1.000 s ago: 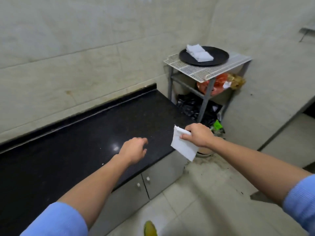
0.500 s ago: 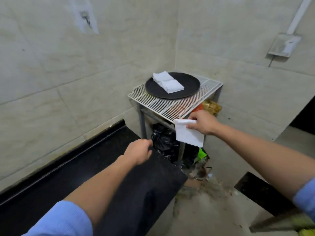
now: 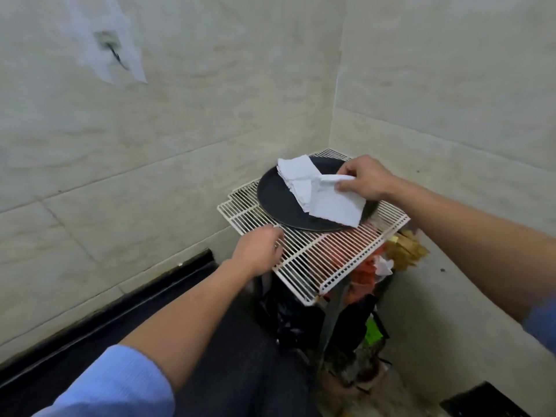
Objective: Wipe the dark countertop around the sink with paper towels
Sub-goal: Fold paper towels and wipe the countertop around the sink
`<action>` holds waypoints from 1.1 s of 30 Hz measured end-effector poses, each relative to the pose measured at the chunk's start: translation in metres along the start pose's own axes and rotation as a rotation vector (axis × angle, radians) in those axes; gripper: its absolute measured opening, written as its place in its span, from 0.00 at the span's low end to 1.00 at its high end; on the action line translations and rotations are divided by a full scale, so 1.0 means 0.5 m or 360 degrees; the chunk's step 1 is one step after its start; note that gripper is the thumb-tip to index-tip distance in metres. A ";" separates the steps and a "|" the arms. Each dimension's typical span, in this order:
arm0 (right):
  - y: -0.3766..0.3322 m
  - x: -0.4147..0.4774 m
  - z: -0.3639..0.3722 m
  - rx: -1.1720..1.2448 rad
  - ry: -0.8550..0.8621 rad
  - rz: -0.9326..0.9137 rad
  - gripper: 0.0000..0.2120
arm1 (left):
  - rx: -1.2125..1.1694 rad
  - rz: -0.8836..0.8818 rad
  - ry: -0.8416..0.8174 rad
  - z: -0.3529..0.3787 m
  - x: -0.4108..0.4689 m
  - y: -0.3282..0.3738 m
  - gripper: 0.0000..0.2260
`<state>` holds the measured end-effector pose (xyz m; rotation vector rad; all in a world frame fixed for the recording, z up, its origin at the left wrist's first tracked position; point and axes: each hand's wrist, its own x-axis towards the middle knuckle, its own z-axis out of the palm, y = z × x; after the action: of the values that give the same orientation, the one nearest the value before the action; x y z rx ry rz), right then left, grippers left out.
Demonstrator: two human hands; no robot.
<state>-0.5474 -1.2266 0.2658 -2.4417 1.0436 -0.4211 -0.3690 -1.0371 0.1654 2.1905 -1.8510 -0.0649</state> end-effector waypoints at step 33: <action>0.193 0.245 0.237 -0.0611 -0.0390 -0.0850 0.31 | 0.0073 -0.0671 0.0372 0.131 0.179 0.040 0.10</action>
<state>-0.4717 -1.3429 0.1277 -3.0166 0.3820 -0.0756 -0.3857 -1.1387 0.1197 2.4632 -1.2616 0.1461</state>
